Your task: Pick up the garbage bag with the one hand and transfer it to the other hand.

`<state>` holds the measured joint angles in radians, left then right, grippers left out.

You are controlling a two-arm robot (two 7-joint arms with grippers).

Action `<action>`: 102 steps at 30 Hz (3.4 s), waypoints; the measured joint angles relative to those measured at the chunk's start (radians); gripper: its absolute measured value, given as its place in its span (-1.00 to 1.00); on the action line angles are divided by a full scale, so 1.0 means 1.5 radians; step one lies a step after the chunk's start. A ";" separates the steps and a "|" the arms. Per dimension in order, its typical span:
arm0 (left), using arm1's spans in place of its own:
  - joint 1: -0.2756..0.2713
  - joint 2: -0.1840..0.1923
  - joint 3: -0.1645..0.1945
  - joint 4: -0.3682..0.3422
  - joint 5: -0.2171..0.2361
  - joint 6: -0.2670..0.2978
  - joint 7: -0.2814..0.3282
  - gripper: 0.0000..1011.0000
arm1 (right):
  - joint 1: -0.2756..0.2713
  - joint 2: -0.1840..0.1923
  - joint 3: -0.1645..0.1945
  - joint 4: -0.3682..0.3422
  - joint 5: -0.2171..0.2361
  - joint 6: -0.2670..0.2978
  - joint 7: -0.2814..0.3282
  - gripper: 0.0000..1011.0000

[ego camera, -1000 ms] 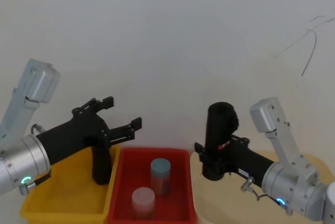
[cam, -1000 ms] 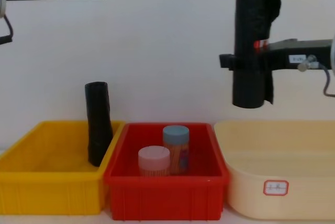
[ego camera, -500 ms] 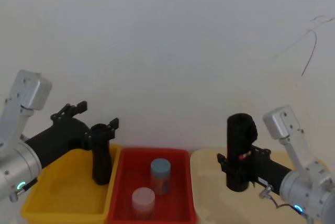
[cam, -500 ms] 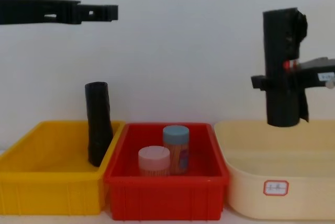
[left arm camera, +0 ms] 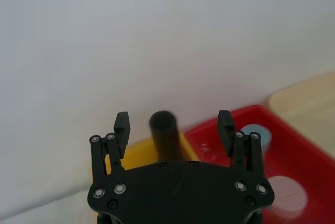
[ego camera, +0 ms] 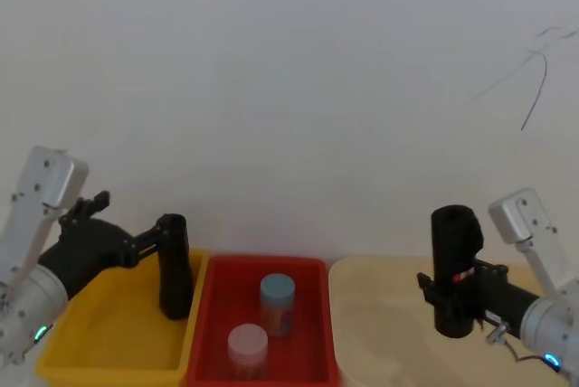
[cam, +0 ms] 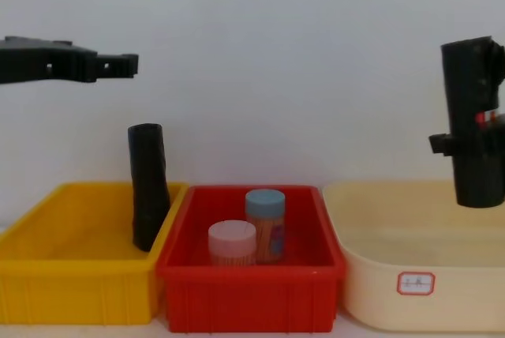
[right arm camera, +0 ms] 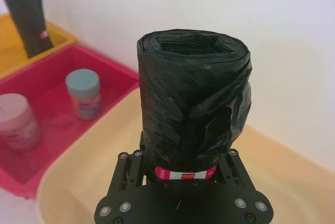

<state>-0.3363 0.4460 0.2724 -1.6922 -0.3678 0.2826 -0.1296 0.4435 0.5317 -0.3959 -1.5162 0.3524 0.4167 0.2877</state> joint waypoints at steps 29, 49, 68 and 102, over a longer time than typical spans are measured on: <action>0.000 -0.033 0.009 0.052 0.075 0.001 0.104 0.98 | 0.015 0.014 0.015 0.030 -0.009 -0.002 0.016 0.98; 0.000 -0.036 0.010 0.056 0.081 0.001 0.112 0.98 | 0.054 0.008 -0.050 0.043 -0.022 -0.006 0.124 0.98; 0.000 -0.037 0.010 0.057 0.083 0.001 0.114 0.98 | 0.169 -0.053 -0.165 0.146 -0.048 -0.006 0.262 0.98; 0.000 -0.037 0.010 0.057 0.083 0.001 0.114 0.98 | 0.273 -0.170 -0.250 0.340 -0.072 -0.044 0.315 0.98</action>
<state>-0.3366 0.3906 0.2873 -1.6066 -0.2437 0.2838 0.0418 0.8525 0.2768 -0.7704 -1.0059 0.2445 0.3501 0.7608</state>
